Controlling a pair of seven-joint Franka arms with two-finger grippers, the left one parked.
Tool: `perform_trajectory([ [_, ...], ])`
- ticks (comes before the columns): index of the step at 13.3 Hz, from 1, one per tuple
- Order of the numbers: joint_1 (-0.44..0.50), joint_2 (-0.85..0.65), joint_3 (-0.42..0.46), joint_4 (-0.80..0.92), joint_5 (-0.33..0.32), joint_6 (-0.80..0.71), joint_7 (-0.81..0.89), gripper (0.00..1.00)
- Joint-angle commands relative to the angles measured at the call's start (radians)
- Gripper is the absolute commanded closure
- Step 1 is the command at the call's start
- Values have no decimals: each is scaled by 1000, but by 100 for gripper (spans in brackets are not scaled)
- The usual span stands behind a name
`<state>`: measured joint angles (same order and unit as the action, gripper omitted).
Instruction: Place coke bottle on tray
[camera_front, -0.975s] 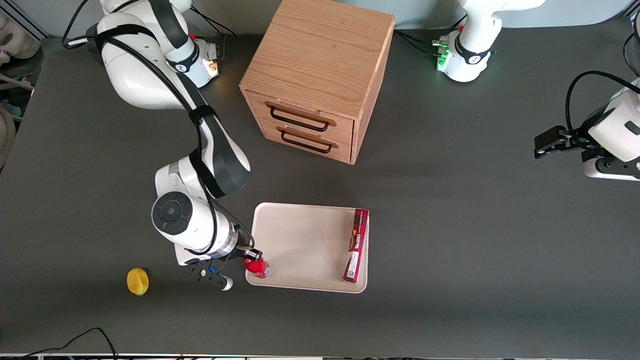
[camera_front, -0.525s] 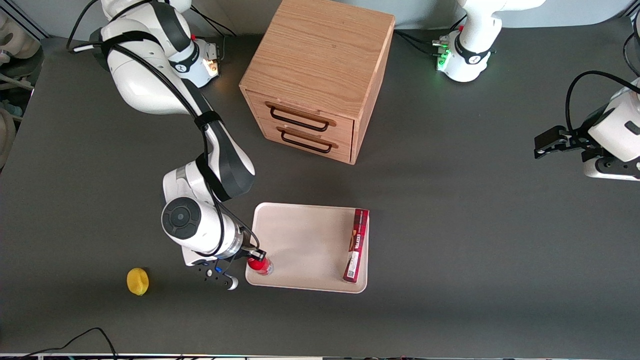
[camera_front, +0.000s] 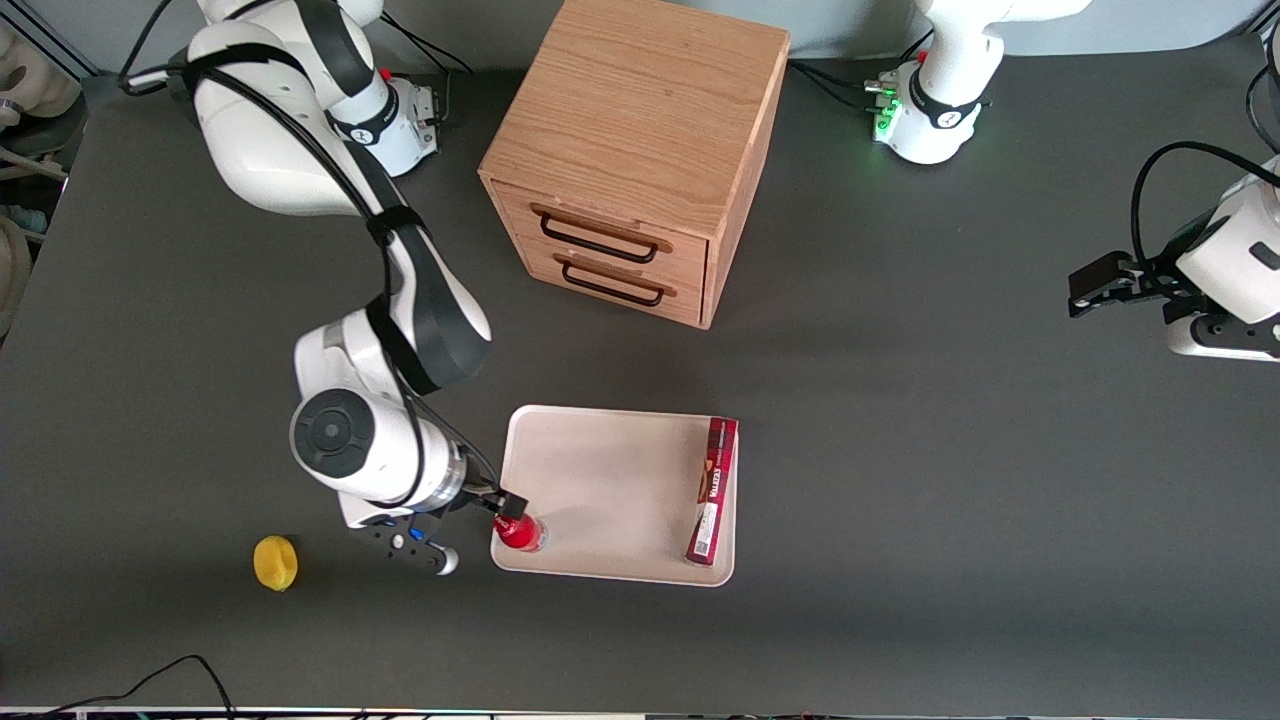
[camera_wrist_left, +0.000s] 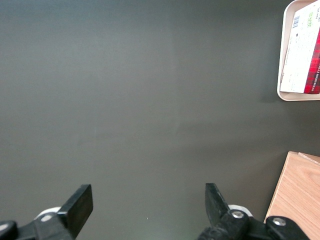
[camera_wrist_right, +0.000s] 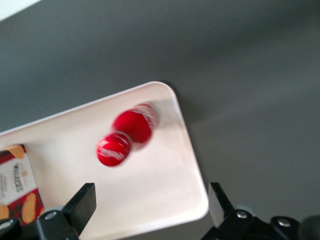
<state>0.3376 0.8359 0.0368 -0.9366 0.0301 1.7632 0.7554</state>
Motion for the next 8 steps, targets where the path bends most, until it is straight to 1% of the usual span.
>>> perform_trajectory([
  [1, -75, -226, 5, -210, 71, -54, -144, 0],
  [4, -150, -510, 5, -532, 71, -44, -316, 0],
  [6, -216, -676, 5, -693, 67, -36, -422, 0],
  [8, -256, -821, 5, -853, 60, 34, -475, 0],
])
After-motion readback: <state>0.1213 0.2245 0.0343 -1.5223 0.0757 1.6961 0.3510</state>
